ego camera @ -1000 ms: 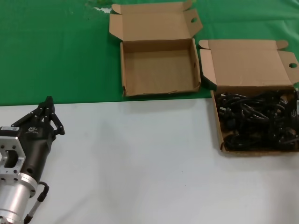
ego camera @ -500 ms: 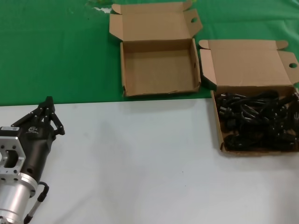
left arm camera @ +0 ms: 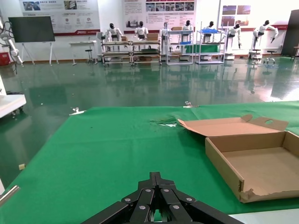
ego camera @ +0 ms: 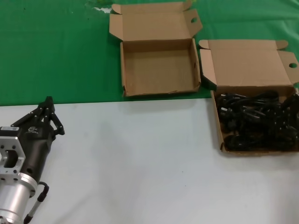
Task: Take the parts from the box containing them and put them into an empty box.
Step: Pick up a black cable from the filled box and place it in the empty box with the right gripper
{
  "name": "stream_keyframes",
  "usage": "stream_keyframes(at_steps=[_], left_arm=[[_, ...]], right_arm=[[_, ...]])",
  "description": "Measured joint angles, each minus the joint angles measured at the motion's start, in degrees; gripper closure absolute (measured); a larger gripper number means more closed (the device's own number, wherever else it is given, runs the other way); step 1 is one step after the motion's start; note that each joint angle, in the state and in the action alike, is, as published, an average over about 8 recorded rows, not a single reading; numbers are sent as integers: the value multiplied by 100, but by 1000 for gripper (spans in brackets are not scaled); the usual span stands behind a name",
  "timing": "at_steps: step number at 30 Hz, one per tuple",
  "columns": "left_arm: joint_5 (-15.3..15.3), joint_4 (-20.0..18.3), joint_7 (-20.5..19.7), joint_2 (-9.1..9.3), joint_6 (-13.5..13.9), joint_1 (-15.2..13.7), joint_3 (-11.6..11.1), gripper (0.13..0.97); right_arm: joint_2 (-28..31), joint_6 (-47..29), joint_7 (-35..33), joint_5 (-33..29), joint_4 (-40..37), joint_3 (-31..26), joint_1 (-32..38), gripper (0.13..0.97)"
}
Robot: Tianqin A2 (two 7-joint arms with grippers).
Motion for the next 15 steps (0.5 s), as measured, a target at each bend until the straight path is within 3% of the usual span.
stream_keyframes(at_steps=[15], left_arm=[[0,0,0,0,0,0,0,958]], right_arm=[[176,-146,189,175,502,181,154,930]])
